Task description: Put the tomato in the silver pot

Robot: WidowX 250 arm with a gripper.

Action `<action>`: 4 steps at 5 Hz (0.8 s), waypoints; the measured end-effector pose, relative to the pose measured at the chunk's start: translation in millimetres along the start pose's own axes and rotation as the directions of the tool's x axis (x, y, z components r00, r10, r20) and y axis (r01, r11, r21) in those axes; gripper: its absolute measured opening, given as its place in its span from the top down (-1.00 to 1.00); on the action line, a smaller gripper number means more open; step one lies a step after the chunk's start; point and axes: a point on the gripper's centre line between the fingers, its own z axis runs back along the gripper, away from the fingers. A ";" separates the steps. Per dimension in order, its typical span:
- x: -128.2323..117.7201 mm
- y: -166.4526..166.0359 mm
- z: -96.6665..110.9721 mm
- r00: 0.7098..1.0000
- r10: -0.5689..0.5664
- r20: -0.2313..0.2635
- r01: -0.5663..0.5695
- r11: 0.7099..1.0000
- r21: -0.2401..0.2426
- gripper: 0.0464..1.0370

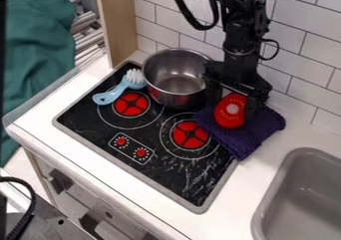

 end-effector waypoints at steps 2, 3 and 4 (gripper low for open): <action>2.0 2.0 -16.6 0.999 0.003 -0.051 -0.003 1.000 0.005 -0.85; 3.5 3.3 -16.4 0.999 0.008 -0.043 -0.008 1.000 0.003 -0.62; 3.4 5.1 -17.6 0.999 0.012 -0.035 -0.012 1.000 0.004 -0.57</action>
